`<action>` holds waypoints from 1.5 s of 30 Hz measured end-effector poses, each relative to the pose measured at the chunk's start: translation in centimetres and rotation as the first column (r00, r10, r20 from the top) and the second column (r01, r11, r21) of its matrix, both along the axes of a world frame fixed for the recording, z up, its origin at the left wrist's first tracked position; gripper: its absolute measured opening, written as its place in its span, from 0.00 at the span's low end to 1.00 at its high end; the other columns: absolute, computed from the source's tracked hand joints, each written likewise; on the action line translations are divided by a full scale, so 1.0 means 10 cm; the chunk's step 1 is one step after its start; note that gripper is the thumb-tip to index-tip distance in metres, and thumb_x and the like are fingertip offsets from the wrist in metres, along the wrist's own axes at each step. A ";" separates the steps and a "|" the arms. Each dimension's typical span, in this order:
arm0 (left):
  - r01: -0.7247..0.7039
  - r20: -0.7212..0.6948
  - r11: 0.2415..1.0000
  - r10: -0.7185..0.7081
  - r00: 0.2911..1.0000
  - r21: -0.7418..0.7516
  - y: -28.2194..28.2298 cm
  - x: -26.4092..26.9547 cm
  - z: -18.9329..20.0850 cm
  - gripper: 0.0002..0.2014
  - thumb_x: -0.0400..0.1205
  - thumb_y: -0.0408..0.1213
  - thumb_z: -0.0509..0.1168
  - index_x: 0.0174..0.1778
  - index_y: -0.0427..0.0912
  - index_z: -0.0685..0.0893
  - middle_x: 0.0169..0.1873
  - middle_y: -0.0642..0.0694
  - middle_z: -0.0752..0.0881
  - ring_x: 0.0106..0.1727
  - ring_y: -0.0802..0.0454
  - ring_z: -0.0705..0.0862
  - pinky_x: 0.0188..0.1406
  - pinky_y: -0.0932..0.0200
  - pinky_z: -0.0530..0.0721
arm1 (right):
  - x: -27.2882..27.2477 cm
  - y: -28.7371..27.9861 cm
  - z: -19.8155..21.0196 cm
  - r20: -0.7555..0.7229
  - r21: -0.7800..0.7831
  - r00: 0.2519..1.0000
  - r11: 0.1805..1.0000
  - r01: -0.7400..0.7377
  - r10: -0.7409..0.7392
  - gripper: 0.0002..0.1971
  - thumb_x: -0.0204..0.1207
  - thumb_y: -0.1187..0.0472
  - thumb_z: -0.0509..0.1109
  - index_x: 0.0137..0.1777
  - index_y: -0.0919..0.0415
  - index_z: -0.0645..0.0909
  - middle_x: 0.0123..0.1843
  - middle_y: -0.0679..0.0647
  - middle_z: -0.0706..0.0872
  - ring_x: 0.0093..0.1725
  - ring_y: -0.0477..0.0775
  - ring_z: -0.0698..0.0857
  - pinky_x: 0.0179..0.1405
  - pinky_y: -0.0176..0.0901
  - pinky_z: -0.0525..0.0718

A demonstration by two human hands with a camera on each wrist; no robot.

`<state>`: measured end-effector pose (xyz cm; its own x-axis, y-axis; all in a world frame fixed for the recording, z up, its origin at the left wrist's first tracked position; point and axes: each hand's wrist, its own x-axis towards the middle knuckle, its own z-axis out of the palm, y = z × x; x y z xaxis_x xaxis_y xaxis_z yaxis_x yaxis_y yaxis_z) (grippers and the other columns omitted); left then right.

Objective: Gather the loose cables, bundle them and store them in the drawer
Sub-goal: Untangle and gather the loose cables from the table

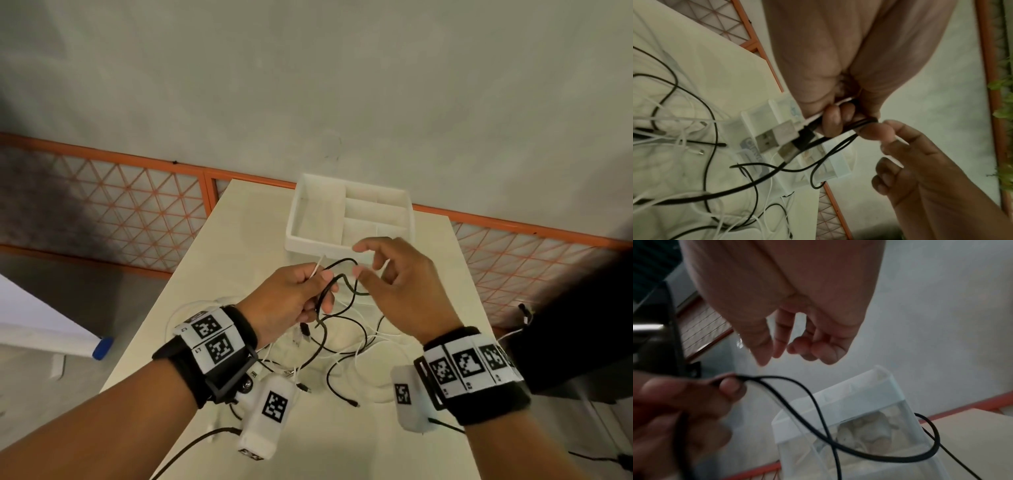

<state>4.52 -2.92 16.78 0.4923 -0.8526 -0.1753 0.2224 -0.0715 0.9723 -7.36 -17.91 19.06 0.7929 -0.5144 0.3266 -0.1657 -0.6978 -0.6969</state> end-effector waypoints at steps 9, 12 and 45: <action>-0.017 0.031 1.000 0.017 0.999 0.013 -0.04 0.03 -0.04 0.13 0.90 0.35 0.55 0.44 0.36 0.81 0.25 0.46 0.81 0.25 0.55 0.67 0.24 0.65 0.66 | 0.06 -0.03 0.02 0.132 0.090 0.978 0.985 0.150 -0.161 0.03 0.76 0.59 0.78 0.44 0.50 0.91 0.31 0.46 0.87 0.27 0.43 0.79 0.31 0.31 0.76; -0.040 0.047 0.998 0.037 0.998 0.058 -0.04 0.02 -0.13 0.13 0.90 0.34 0.55 0.43 0.37 0.81 0.25 0.47 0.83 0.26 0.55 0.69 0.25 0.64 0.68 | 0.02 -0.16 0.12 0.199 0.164 0.951 0.964 0.208 -0.238 0.03 0.77 0.57 0.77 0.47 0.48 0.92 0.27 0.46 0.85 0.24 0.44 0.75 0.30 0.38 0.77; -0.086 -0.169 0.990 0.104 0.980 0.111 0.14 0.15 -0.20 0.14 0.90 0.35 0.53 0.50 0.32 0.82 0.28 0.46 0.71 0.25 0.54 0.68 0.26 0.61 0.70 | -0.39 -0.55 -0.14 0.049 0.146 0.888 0.883 0.446 -0.457 0.14 0.78 0.71 0.69 0.52 0.49 0.83 0.64 0.44 0.89 0.38 0.44 0.90 0.46 0.49 0.91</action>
<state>6.05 -1.57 14.81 0.5248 -0.7762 -0.3495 0.3978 -0.1395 0.9068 -11.21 -23.45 17.70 0.4391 -0.8516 0.2864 -0.3822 -0.4656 -0.7982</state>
